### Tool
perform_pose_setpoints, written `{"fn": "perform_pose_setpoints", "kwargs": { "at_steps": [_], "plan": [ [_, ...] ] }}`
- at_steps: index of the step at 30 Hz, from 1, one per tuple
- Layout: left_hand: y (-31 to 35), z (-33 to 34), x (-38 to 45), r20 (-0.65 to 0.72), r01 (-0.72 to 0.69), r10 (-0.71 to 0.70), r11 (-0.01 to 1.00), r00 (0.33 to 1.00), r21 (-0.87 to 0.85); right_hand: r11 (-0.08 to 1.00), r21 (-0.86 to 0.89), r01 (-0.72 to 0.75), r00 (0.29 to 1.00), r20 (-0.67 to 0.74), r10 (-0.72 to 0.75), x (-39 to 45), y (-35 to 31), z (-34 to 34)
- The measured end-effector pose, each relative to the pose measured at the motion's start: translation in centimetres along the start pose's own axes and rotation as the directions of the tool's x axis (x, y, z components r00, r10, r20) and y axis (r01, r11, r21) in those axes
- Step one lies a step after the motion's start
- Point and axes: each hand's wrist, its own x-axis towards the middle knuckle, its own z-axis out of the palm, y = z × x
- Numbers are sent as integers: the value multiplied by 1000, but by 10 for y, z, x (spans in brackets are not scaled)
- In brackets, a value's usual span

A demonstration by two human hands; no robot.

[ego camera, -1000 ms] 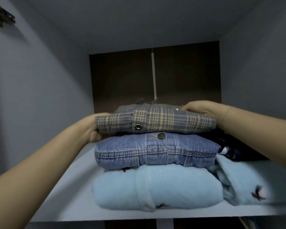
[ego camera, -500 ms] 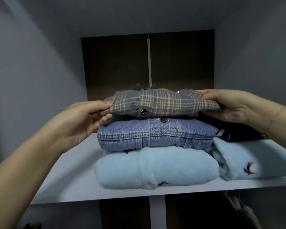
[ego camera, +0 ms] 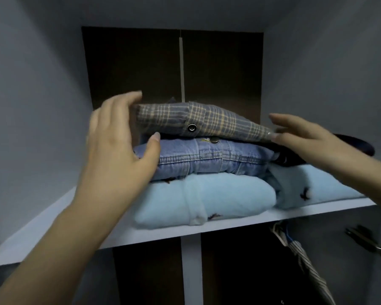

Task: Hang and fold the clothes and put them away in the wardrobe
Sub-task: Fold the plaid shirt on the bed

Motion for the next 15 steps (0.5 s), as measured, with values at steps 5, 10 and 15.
{"fn": "perform_pose_setpoints", "kwargs": {
  "at_steps": [5, 10, 15],
  "plan": [
    [50, 21, -35, 113, -231, 217, 965, 970, 126, 620, -754, 219, 958, 46, -283, -75, 14, -9],
    [101, 49, -77, 284, -280, 277, 959, 918, -31, 432, -902, -2, 971, -106, -216, -161, 34, -16],
    [177, 82, -136, 371, -386, 432, 902, 822, -193, 376, -906, -193, 976, -217, -21, -270, 70, -49]
  ]
}}
